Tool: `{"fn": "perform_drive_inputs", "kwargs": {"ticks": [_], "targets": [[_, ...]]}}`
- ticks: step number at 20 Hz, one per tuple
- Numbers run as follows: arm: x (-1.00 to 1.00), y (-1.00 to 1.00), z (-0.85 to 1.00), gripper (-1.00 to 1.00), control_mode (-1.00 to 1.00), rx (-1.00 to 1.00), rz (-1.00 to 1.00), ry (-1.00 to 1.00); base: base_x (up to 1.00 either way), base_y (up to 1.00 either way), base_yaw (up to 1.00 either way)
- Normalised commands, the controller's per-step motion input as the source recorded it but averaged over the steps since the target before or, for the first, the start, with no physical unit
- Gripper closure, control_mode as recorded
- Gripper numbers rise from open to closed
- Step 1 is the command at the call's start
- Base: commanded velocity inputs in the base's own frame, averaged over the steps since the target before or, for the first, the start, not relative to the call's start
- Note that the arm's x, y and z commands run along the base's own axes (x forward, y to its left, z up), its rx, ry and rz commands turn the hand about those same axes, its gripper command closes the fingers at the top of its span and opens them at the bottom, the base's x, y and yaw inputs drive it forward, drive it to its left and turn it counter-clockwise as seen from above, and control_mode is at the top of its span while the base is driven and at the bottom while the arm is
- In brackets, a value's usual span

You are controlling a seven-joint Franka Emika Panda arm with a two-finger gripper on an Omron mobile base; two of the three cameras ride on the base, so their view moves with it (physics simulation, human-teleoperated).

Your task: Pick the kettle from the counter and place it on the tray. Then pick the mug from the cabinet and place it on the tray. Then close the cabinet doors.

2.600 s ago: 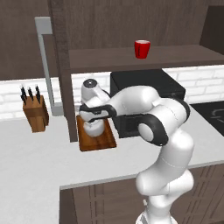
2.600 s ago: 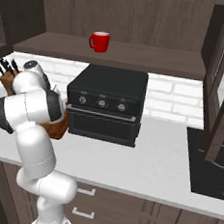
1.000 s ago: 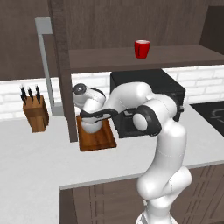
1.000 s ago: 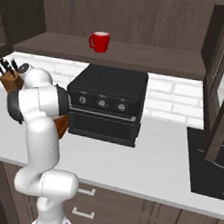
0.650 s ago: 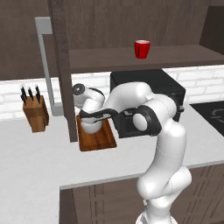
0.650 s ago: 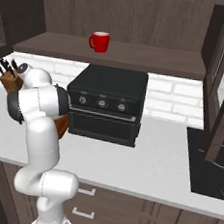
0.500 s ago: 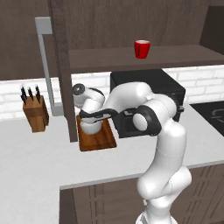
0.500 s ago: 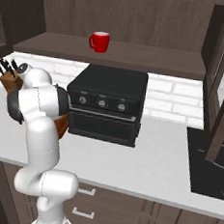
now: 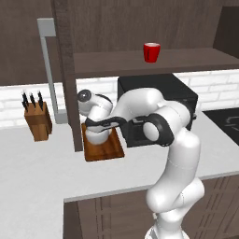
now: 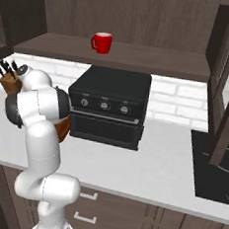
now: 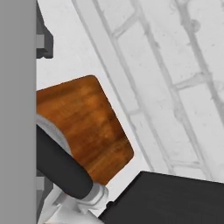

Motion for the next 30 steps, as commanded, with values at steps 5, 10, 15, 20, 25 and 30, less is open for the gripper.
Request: {"fn": "perform_drive_inputs", "kwargs": {"ticks": [5, 10, 15, 20, 25, 30], "targets": [[-0.19, 0.00, 0.00, -1.00, -1.00, 0.00, 0.00, 0.00, 0.00, 0.00, 0.00], [-0.36, -0.04, 0.00, -1.00, -1.00, 0.00, 0.00, 0.00, 0.00, 0.00, 0.00], [-0.34, -0.15, 0.02, -1.00, -1.00, 0.03, 0.00, 0.00, 0.00, 0.00, 0.00], [-0.35, -0.27, 0.24, -1.00, -1.00, 0.10, 0.00, 0.00, 0.00, 0.00, 0.00], [-0.51, -0.34, 0.46, -1.00, -1.00, 0.12, 0.00, 0.00, 0.00, 0.00, 0.00], [-0.62, -0.39, 0.60, -1.00, -1.00, 0.10, 0.00, 0.02, 0.00, 0.00, 0.00]]}}
